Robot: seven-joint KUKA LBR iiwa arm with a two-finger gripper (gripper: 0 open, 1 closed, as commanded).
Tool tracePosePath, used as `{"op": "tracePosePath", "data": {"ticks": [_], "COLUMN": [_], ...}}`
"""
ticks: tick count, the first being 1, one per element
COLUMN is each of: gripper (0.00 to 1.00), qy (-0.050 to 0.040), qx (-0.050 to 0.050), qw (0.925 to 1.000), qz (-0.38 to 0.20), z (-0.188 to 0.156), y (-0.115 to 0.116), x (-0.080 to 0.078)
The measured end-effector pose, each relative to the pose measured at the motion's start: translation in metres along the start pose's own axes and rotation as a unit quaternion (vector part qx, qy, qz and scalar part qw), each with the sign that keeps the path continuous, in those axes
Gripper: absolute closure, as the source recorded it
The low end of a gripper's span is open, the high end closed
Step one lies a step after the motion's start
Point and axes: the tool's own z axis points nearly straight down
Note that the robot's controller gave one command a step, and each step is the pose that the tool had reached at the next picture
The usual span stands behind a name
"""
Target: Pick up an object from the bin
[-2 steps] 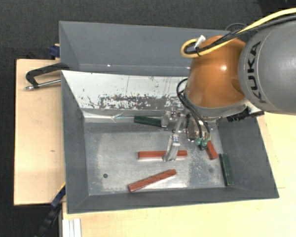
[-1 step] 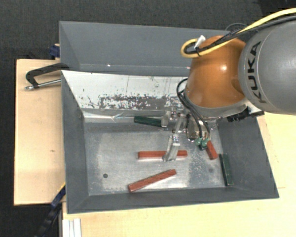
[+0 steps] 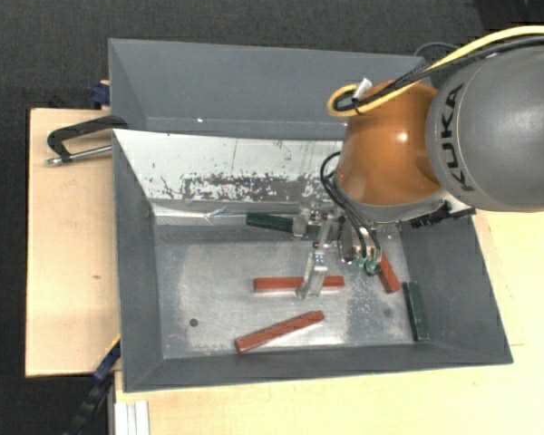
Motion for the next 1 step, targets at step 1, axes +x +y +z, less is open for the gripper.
{"op": "tracePosePath", "data": {"ticks": [1], "gripper": [0.0], "qy": [0.0036], "qx": [0.001], "qw": [1.0], "qz": [-0.003], "z": [0.0557], "y": [-0.0253], "x": [0.0056]}}
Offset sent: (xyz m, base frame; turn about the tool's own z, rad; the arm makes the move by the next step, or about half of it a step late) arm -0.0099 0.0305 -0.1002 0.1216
